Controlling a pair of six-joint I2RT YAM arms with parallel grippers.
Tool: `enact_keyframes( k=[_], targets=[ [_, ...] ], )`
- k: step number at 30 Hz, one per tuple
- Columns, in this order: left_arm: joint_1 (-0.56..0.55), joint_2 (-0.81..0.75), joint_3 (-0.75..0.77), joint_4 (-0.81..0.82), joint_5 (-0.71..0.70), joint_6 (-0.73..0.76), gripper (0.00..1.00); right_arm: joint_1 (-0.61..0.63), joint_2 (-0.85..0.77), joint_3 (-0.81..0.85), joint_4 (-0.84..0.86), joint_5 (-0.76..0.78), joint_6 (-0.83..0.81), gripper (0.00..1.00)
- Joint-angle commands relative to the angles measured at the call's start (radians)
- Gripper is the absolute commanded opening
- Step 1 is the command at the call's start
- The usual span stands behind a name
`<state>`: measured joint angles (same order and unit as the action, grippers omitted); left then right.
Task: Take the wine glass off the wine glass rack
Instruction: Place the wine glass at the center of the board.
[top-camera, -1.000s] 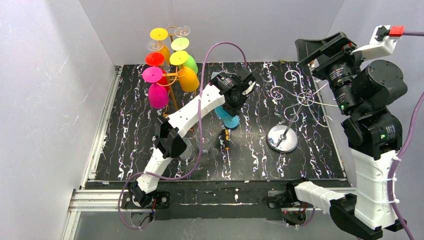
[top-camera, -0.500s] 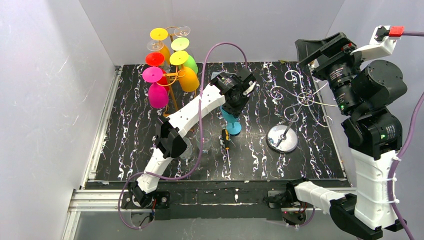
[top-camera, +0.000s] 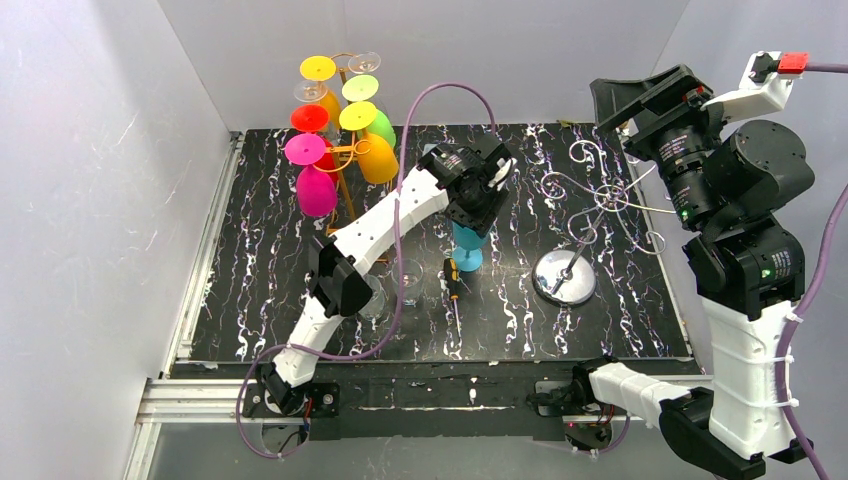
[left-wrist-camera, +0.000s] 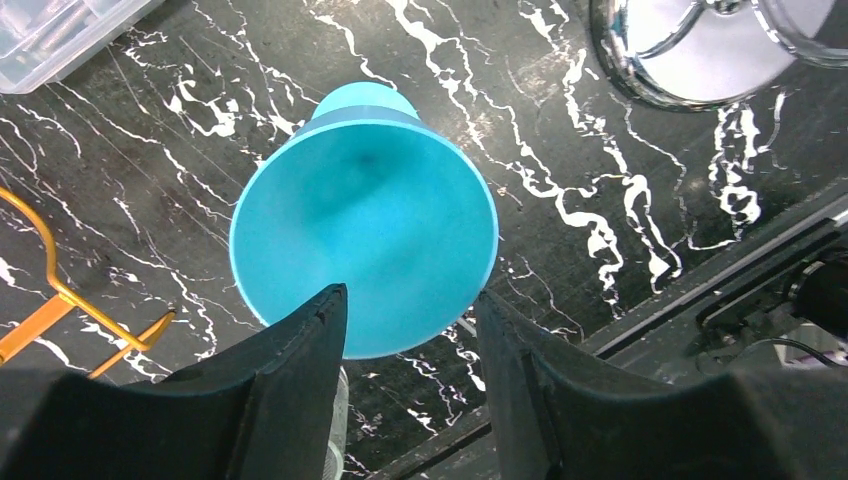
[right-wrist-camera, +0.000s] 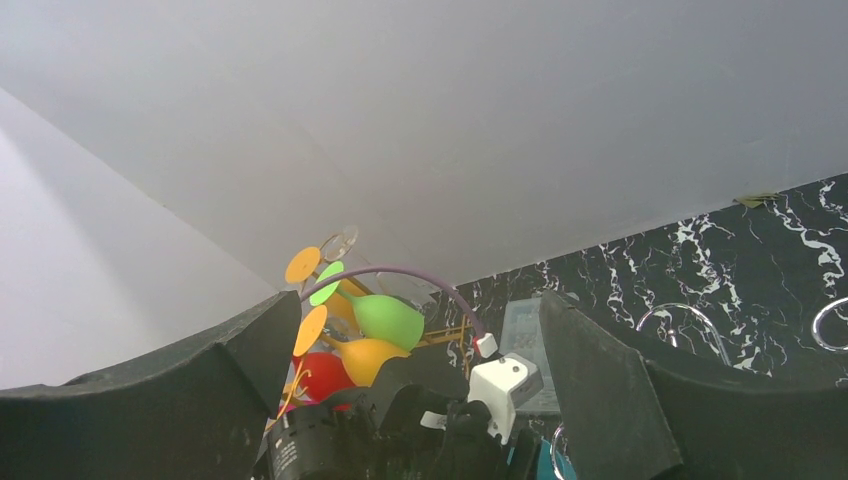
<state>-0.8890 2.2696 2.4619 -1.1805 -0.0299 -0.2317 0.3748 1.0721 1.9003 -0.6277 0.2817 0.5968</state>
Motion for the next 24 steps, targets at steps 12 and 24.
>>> enact_keyframes(
  k=[12, 24],
  targets=[
    [0.003, -0.224, 0.023, 0.012, 0.051, -0.006, 0.64, -0.001, -0.006, -0.008, 0.031, -0.043, 0.002, 0.99],
    [0.061, -0.535, -0.054, -0.004, -0.193, 0.0, 0.69, -0.002, 0.149, 0.063, 0.011, -0.274, 0.054, 0.99]
  ],
)
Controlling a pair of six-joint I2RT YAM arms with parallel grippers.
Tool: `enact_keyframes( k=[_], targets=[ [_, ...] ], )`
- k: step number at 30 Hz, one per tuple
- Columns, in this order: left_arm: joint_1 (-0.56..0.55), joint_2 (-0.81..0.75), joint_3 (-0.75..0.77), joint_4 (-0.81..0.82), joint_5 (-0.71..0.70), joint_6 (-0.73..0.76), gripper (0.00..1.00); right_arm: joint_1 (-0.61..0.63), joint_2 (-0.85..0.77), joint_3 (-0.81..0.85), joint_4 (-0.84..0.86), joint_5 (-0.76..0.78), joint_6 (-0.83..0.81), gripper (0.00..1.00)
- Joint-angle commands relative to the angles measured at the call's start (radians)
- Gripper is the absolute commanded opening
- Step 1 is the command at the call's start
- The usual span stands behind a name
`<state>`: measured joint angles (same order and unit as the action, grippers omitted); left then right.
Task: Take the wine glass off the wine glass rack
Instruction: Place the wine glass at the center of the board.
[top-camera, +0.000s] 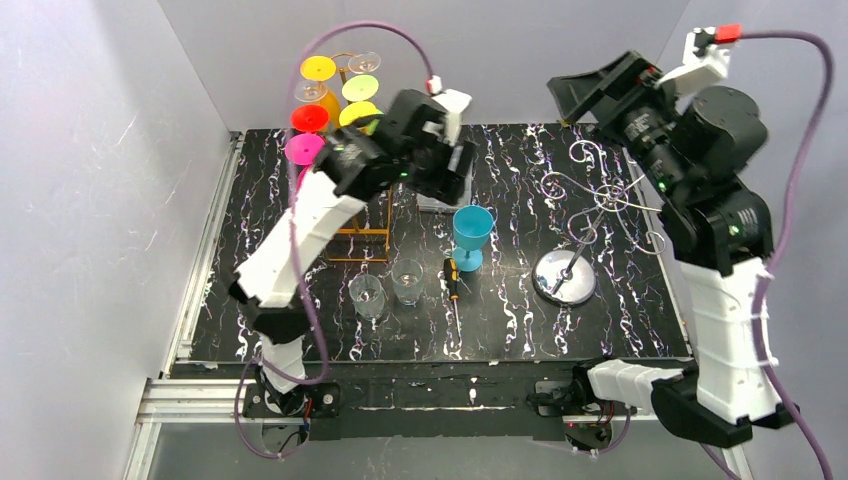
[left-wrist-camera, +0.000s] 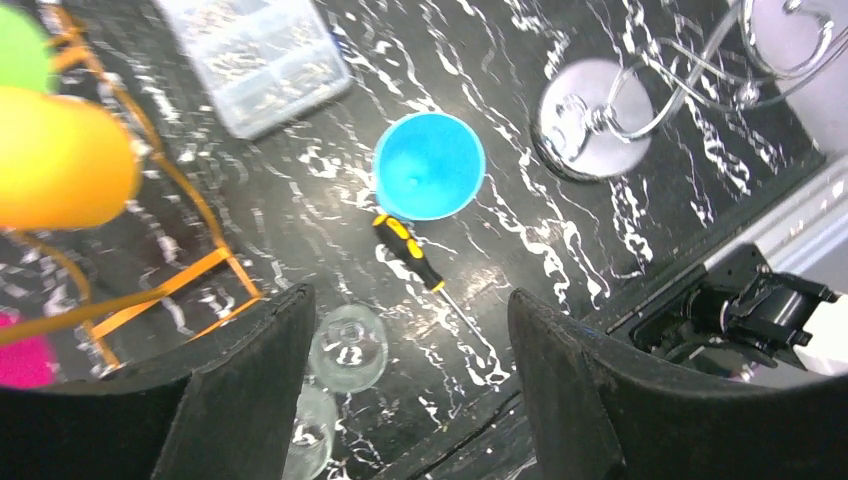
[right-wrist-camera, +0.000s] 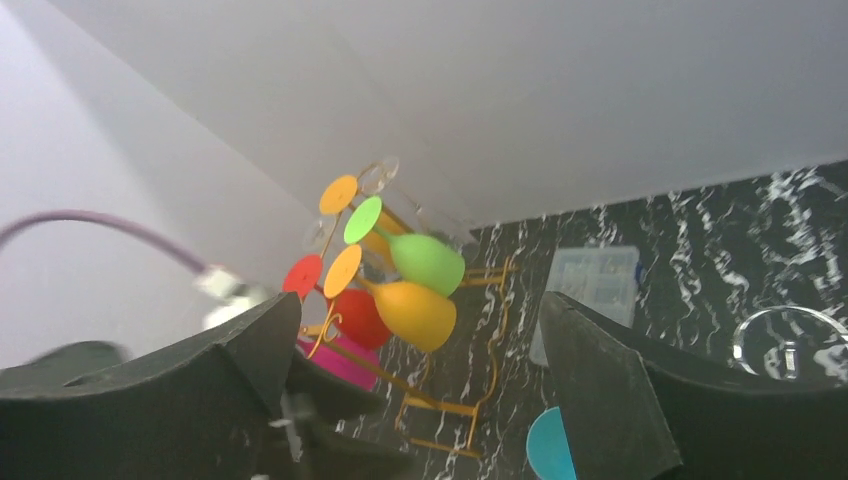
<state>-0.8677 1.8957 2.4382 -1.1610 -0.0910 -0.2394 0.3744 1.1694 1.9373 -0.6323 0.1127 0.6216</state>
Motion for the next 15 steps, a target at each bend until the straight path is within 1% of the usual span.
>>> enact_keyframes(
  k=[1, 5, 8, 9, 10, 15],
  targets=[
    [0.052, -0.19, -0.039, -0.025, -0.149, 0.006, 0.7, 0.0, 0.062, 0.022, 0.019, -0.13, 0.035, 0.99],
    [0.099, -0.294, -0.064, -0.037, -0.216, 0.001, 0.7, 0.003, 0.109, 0.013, 0.037, -0.199, 0.069, 0.98],
    [0.18, -0.36, -0.099, -0.051, -0.236, -0.026, 0.71, 0.034, 0.143, 0.016, 0.043, -0.218, 0.083, 0.99],
    [0.227, -0.385, -0.115, -0.056, -0.22, -0.036, 0.71, 0.053, 0.157, 0.017, 0.043, -0.209, 0.084, 0.98],
    [0.297, -0.402, -0.141, -0.059, -0.18, -0.053, 0.72, 0.075, 0.167, 0.019, 0.042, -0.199, 0.082, 0.99],
    [0.526, -0.484, -0.269, -0.03, -0.02, -0.114, 0.71, 0.19, 0.213, 0.019, 0.043, -0.154, 0.079, 0.98]
  ],
)
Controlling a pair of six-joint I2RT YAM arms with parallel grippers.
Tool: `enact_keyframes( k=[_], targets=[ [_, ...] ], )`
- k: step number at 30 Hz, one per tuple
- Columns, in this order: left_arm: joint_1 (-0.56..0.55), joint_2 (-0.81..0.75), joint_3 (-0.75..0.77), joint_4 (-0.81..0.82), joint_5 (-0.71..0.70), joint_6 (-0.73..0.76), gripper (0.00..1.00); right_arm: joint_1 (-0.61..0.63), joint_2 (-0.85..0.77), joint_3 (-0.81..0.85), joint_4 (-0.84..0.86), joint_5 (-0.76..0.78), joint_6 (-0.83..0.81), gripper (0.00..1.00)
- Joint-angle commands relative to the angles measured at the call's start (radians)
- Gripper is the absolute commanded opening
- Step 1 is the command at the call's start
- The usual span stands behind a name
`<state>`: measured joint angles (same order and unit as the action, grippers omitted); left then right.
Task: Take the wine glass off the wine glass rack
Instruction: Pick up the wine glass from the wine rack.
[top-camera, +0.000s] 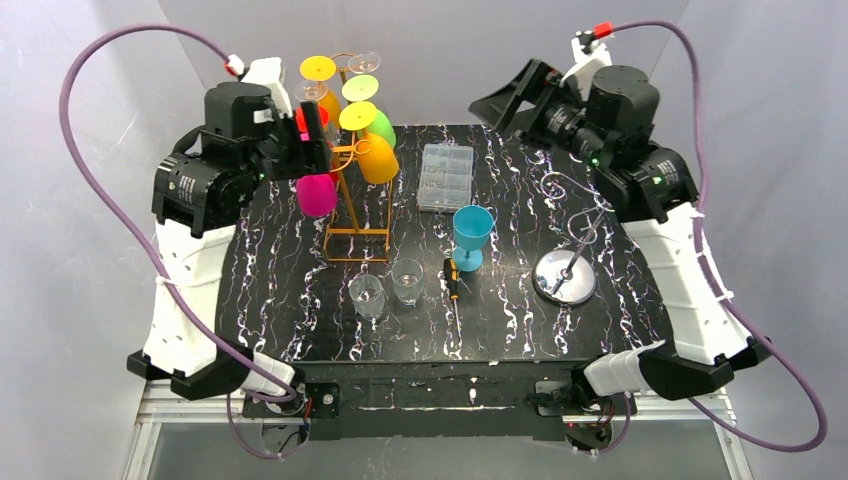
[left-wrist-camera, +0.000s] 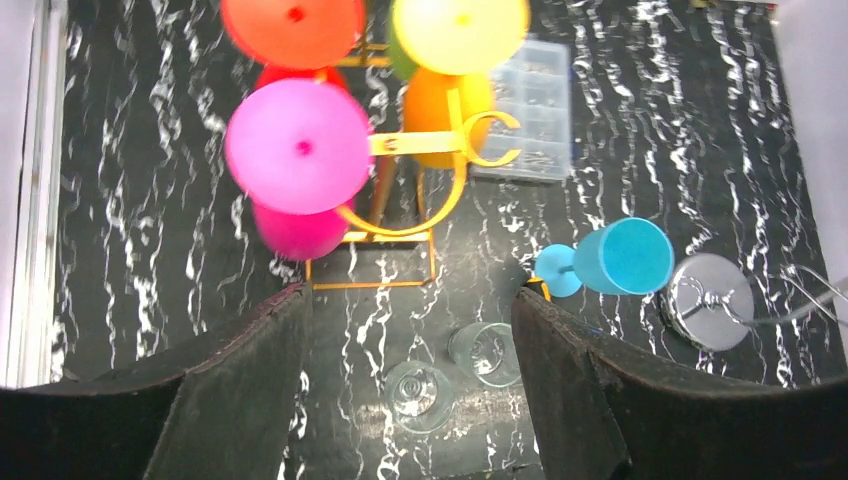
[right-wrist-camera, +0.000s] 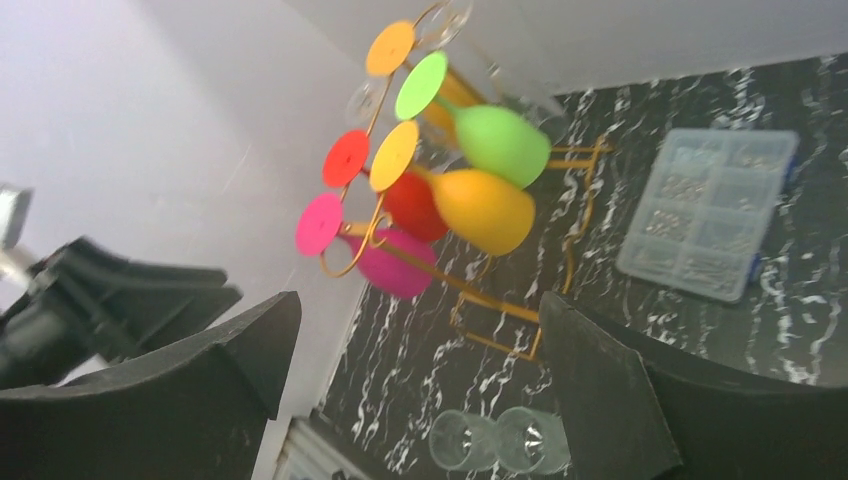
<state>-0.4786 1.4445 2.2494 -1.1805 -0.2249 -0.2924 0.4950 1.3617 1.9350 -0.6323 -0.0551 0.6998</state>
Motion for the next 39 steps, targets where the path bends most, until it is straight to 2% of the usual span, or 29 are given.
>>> enact_keyframes(
  k=[1, 5, 8, 16, 22, 39],
  targets=[
    [0.189, -0.047, -0.109, 0.0, 0.158, -0.076, 0.71, 0.089, 0.031, 0.021, 0.044, 0.017, 0.0, 0.98],
    [0.41, -0.116, -0.234, 0.094, 0.394, -0.148, 0.68, 0.136, 0.066, 0.02, 0.048, 0.003, -0.004, 0.98],
    [0.513, -0.12, -0.28, 0.146, 0.52, -0.19, 0.65, 0.142, 0.079, 0.015, 0.053, -0.01, -0.01, 0.98],
    [0.681, -0.108, -0.424, 0.319, 0.765, -0.317, 0.55, 0.142, 0.08, -0.013, 0.093, -0.032, -0.006, 0.98],
    [0.745, -0.107, -0.49, 0.387, 0.827, -0.369, 0.5, 0.141, 0.082, -0.019, 0.097, -0.028, -0.009, 0.98],
    [0.757, -0.087, -0.647, 0.573, 0.91, -0.483, 0.4, 0.141, 0.086, -0.027, 0.105, -0.014, -0.009, 0.98]
  ],
)
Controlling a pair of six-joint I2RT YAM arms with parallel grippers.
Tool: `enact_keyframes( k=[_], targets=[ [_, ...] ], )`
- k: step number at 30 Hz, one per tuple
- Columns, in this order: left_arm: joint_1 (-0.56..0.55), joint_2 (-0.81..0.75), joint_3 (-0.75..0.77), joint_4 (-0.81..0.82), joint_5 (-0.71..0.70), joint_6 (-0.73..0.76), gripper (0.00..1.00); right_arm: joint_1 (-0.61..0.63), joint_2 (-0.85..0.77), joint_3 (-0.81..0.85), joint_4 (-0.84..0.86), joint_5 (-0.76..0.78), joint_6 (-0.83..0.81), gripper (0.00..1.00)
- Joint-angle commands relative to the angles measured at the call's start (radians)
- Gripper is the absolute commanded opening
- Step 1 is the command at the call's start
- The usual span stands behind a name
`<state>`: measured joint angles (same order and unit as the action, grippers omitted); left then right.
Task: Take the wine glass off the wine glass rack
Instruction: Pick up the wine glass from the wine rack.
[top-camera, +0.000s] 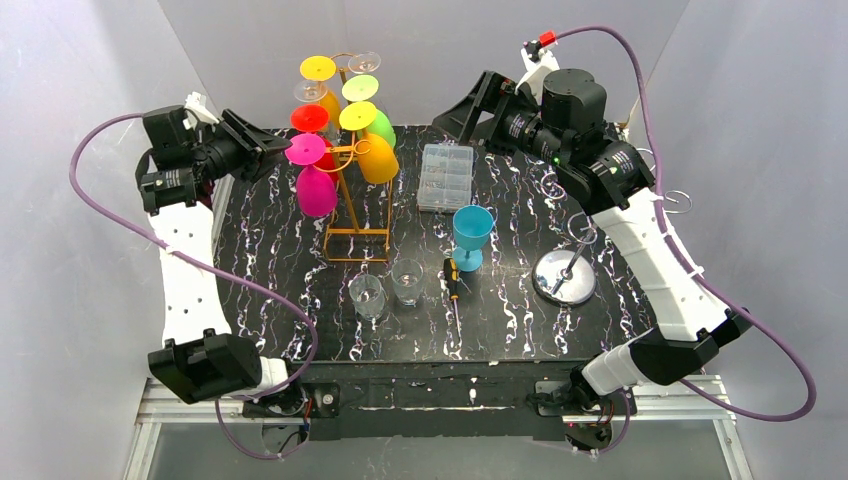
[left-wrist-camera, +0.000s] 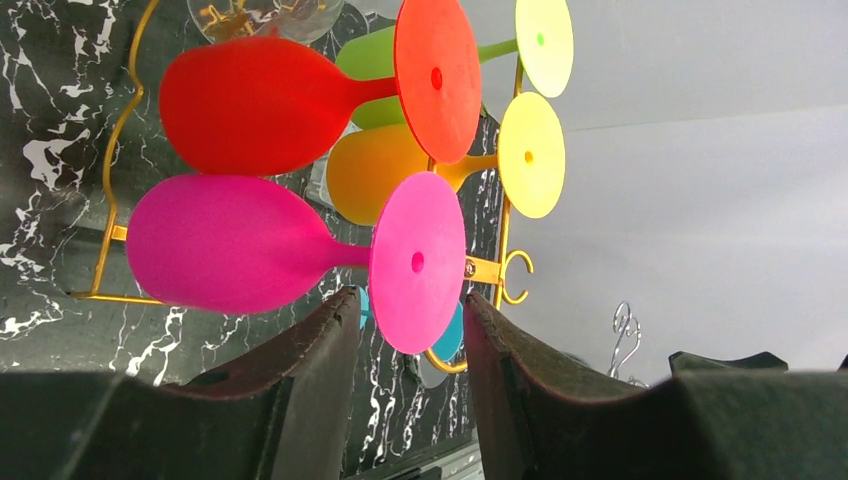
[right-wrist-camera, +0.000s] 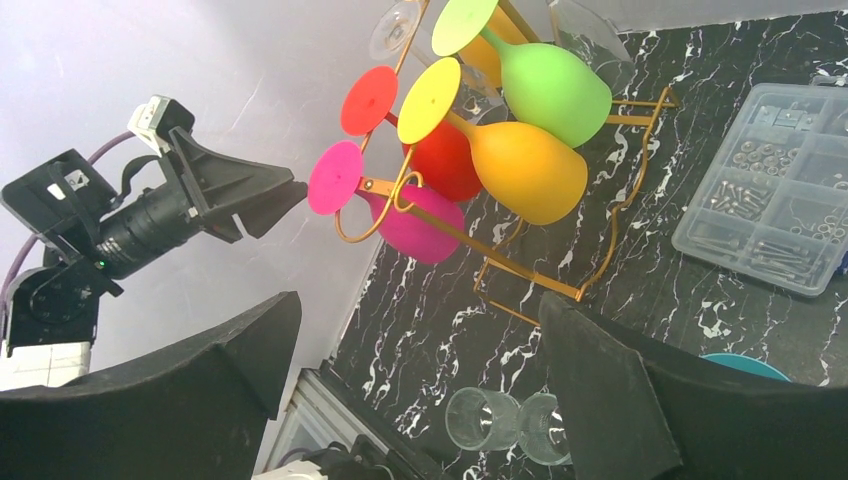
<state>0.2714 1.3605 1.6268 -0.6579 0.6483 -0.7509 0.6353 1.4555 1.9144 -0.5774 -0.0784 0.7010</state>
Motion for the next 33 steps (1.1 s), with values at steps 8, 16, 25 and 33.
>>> enact_keyframes(
  k=[8, 16, 25, 33],
  targets=[
    [0.007, 0.002, -0.071, 0.105, 0.056, -0.064, 0.36, 0.001, -0.01, -0.011, 0.052, 0.017, -0.009, 0.98],
    [0.007, 0.002, -0.114, 0.156, 0.081, -0.104, 0.26, 0.001, -0.02, -0.026, 0.065, 0.025, -0.004, 0.98],
    [0.007, -0.007, -0.131, 0.187, 0.097, -0.144, 0.17, 0.001, -0.027, -0.029, 0.065, 0.033, -0.002, 0.99],
    [0.009, -0.022, -0.138, 0.207, 0.109, -0.166, 0.1, 0.0, -0.029, -0.026, 0.058, 0.038, -0.004, 0.98]
  ],
)
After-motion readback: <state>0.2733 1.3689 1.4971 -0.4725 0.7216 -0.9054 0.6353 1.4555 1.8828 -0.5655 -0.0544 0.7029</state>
